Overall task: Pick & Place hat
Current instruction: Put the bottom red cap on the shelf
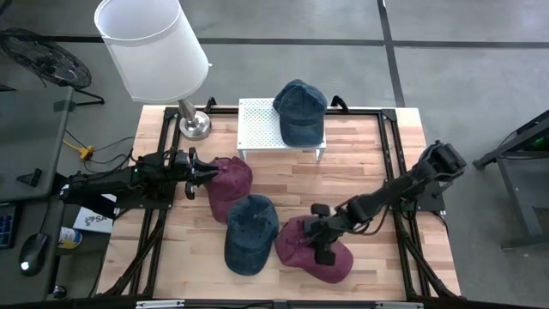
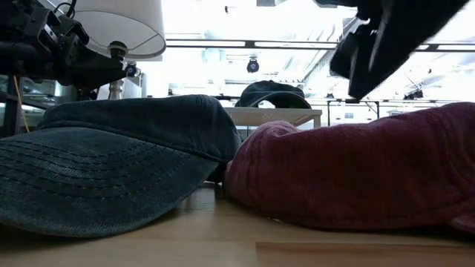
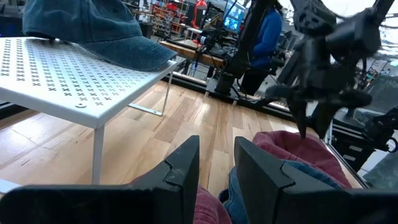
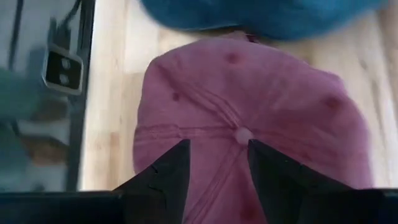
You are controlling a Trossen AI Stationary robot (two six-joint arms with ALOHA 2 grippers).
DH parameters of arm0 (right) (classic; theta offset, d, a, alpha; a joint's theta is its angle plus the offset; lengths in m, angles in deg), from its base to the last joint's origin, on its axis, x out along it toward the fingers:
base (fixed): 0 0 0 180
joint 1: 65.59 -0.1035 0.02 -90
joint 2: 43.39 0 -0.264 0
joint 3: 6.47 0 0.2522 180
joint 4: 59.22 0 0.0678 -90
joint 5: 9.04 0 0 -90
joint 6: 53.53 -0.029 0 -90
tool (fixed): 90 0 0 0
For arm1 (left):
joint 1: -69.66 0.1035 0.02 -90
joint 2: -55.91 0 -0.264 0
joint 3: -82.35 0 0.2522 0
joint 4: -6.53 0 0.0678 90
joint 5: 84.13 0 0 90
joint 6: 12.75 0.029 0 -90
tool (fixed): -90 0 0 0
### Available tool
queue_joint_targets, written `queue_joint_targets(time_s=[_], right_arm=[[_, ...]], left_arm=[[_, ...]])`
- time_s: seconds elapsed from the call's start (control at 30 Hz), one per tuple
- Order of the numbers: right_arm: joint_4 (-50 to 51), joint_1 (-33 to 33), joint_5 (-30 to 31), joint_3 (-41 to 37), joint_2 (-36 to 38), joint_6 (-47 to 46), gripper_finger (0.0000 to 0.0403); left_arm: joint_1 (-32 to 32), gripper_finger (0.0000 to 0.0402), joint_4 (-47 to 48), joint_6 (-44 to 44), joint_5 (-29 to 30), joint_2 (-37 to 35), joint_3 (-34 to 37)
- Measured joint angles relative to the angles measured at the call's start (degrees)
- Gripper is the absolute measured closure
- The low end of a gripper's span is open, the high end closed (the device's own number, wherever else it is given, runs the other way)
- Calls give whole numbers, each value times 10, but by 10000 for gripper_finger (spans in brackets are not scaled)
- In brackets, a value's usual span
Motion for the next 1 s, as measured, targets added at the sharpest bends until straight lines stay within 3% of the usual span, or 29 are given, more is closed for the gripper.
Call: queue_joint_targets(time_s=[0.13,0.23,0.67,1.0], right_arm=[[-38,-8,0,0,-40,118,249],[-50,-11,9,0,-63,156,249],[-24,6,59,0,-97,191,249],[-22,9,32,0,-100,255,248]], left_arm=[[0,301,0,0,0,0,0],[0,301,0,0,0,0,0],[0,301,0,0,0,0,0],[0,301,0,0,0,0,0]])
